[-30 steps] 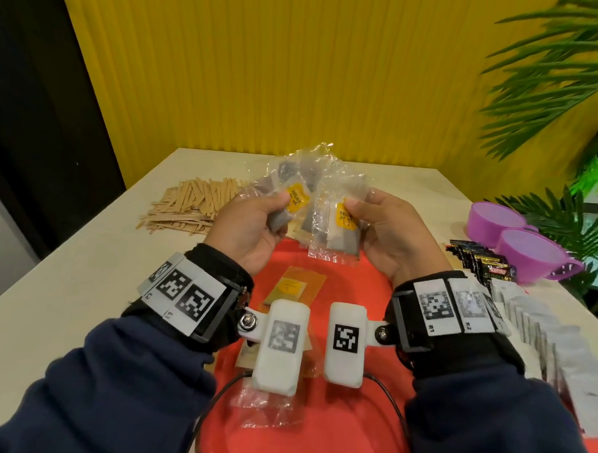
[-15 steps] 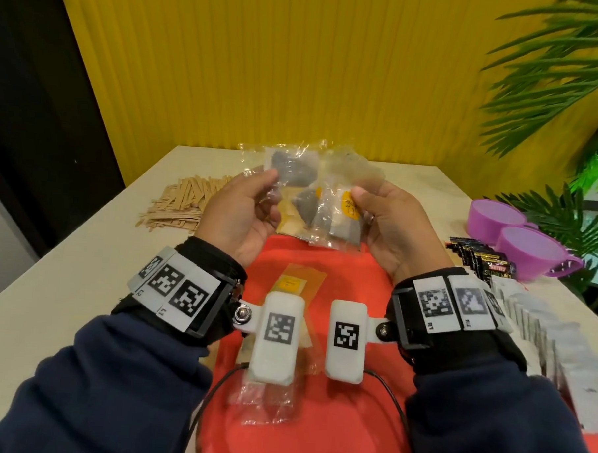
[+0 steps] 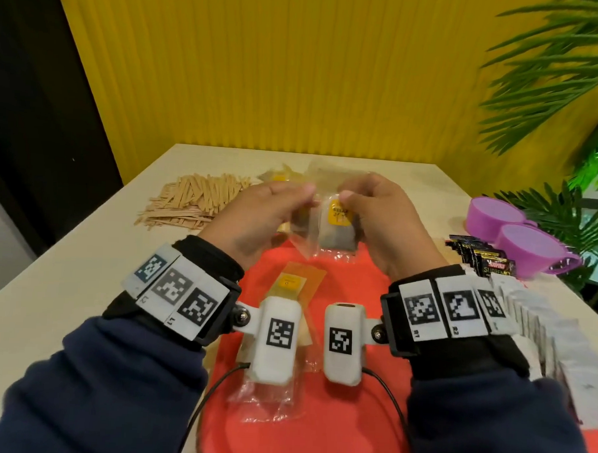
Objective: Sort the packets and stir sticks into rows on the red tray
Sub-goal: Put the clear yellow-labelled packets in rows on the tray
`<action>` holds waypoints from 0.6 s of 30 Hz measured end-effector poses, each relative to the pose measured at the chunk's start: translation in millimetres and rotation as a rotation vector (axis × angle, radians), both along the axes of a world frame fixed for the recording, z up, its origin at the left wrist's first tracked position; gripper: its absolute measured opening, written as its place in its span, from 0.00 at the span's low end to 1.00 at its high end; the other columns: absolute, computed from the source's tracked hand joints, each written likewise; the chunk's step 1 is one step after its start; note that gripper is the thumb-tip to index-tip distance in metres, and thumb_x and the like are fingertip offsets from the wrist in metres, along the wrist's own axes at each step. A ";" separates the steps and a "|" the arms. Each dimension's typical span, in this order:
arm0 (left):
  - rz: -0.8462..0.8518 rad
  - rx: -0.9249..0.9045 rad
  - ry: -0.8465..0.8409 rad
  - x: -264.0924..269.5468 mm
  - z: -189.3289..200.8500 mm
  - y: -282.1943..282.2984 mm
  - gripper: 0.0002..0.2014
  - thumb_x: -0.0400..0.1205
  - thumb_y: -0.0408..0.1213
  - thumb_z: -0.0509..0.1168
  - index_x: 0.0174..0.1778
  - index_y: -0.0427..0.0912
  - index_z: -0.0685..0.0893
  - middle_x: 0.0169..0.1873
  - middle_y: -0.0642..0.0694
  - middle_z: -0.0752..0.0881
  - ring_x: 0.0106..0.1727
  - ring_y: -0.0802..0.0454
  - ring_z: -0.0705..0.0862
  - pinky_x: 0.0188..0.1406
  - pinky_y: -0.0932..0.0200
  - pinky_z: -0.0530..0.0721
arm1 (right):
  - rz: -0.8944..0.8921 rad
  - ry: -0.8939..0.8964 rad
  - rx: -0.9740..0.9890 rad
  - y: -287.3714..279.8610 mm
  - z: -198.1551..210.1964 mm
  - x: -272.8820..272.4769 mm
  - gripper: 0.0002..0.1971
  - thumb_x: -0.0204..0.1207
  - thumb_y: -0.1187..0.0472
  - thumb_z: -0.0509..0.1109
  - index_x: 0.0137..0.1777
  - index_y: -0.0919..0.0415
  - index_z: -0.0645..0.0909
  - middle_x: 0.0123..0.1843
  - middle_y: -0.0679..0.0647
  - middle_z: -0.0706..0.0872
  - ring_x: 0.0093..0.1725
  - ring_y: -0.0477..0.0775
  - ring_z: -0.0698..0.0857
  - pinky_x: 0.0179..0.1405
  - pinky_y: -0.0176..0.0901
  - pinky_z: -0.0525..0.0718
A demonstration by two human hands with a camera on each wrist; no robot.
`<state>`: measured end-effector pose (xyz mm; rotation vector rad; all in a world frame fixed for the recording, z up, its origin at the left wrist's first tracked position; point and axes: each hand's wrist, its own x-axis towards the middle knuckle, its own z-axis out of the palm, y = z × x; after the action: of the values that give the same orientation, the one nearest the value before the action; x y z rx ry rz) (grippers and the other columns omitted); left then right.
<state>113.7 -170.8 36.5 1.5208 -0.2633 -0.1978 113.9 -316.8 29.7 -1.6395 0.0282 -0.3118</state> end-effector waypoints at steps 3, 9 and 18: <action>-0.152 0.053 -0.007 -5.7 -1.7 -0.2 0.11 0.81 0.25 0.61 0.46 0.45 0.84 0.33 0.54 0.85 0.29 0.62 0.83 0.26 0.67 0.82 | 0.074 0.039 0.077 6.8 3.1 -4.8 0.13 0.80 0.71 0.60 0.36 0.58 0.74 0.33 0.53 0.76 0.33 0.50 0.75 0.34 0.42 0.75; -0.144 0.127 -0.066 -1.6 -4.4 3.7 0.27 0.80 0.18 0.60 0.61 0.59 0.73 0.65 0.48 0.77 0.42 0.46 0.82 0.36 0.54 0.84 | 0.199 0.069 0.261 7.3 3.7 -7.4 0.14 0.84 0.54 0.59 0.57 0.64 0.80 0.52 0.63 0.86 0.48 0.61 0.87 0.45 0.57 0.87; -0.189 0.280 0.080 3.8 -8.3 2.3 0.30 0.75 0.44 0.69 0.73 0.54 0.69 0.61 0.46 0.83 0.54 0.53 0.84 0.43 0.56 0.84 | 0.119 0.047 -0.022 6.5 2.2 -6.8 0.09 0.79 0.72 0.63 0.45 0.58 0.79 0.40 0.53 0.83 0.39 0.52 0.82 0.36 0.42 0.80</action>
<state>117.5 -168.4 28.2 1.7607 -0.3263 -0.4605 107.1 -310.3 32.0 -1.6624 -0.0369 -0.1835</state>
